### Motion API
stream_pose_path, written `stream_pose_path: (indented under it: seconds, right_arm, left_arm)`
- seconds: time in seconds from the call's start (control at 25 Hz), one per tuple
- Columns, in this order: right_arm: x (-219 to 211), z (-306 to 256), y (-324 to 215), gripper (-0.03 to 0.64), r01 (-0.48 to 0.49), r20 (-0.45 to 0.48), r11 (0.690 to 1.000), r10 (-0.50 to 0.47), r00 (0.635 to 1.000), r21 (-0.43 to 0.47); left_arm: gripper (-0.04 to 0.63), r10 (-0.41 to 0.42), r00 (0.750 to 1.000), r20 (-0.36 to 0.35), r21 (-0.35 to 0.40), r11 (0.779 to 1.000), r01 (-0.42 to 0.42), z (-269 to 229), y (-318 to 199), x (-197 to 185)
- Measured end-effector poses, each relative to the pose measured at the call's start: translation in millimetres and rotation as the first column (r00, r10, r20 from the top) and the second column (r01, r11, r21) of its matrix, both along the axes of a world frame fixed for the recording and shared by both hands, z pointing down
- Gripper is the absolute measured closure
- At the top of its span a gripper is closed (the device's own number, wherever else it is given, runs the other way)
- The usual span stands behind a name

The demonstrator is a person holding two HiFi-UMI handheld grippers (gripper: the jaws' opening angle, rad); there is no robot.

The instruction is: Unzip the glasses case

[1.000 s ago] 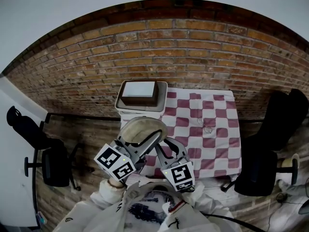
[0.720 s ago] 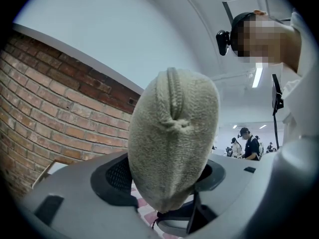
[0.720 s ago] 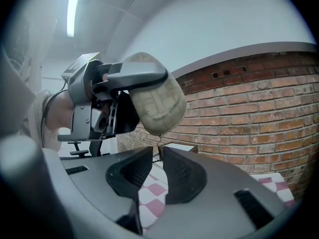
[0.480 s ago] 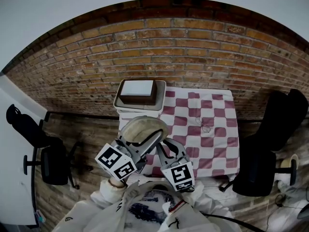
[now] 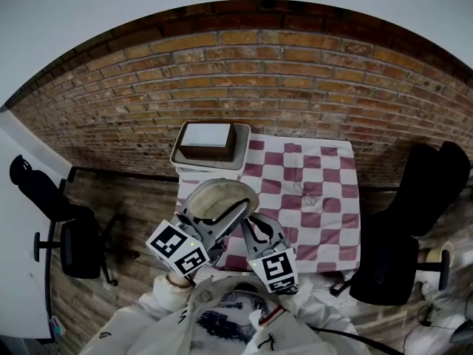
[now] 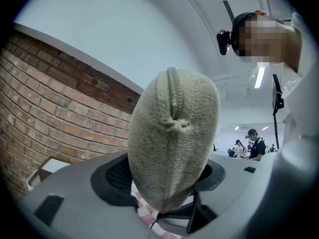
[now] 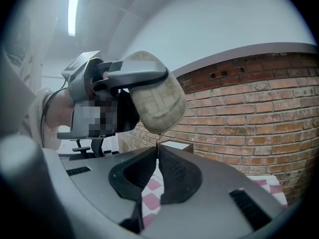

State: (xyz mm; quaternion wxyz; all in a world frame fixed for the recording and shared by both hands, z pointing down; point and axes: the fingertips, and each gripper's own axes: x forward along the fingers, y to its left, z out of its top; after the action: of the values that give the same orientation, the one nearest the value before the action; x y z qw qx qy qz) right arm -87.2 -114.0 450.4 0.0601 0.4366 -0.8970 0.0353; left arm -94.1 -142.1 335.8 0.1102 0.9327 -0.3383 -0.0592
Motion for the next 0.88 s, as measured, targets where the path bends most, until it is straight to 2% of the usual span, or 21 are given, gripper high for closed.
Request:
stream_pose_path:
  seconds: [0.6, 0.88]
  right_arm:
    - [55.4, 1.0, 17.7, 0.600, 0.042, -0.112, 0.999, -0.042, 0.993, 0.000]
    - [90.6, 8.8, 30.4, 0.600, 0.042, -0.142, 0.999, -0.043, 0.989, -0.014]
  left_arm:
    - [0.304, -0.047, 0.997, -0.056, -0.020, 0.999, 0.046, -0.7, 11.4, 44.4]
    - [0.304, -0.058, 0.998, 0.008, -0.009, 0.998, 0.058, 7.8, 25.7, 76.1]
